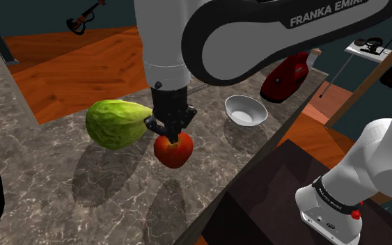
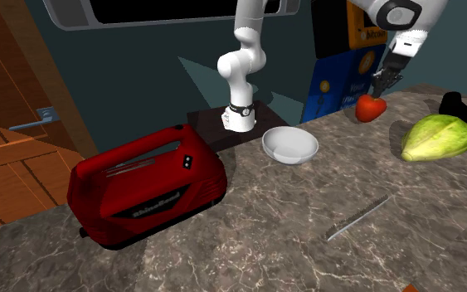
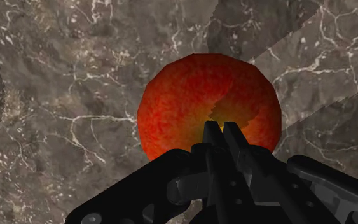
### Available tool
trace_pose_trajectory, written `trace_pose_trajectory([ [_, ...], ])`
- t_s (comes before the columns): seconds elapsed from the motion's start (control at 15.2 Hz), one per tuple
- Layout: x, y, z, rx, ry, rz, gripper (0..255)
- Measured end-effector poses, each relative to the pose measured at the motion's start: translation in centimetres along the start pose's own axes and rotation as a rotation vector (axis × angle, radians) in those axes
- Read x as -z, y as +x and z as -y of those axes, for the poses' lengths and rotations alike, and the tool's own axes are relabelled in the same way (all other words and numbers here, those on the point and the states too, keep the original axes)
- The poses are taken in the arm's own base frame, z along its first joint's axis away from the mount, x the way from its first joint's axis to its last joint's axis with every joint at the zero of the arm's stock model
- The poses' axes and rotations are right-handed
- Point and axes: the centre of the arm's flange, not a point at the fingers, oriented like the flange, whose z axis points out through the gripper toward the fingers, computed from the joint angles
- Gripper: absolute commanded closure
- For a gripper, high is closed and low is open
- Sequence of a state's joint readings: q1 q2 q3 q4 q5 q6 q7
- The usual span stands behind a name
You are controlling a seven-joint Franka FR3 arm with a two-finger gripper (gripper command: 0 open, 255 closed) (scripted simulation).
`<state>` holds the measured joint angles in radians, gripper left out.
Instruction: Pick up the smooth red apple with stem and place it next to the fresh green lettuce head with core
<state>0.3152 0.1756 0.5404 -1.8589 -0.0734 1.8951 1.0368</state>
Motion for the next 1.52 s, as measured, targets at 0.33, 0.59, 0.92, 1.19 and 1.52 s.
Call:
trace_pose_trajectory([
  [0.33,-2.0,0.2,0.3,0.000,0.000,0.000,255],
  [0.59,-2.2,0.2,0.3,0.000,0.000,0.000,255],
  [0.92,-2.2,0.2,0.3,0.000,0.000,0.000,0],
  [1.19,-1.5,0.4,0.2,0.000,0.001,0.000,0],
  [1.52,2.6,0.2,0.3,0.000,0.001,-0.001,0],
])
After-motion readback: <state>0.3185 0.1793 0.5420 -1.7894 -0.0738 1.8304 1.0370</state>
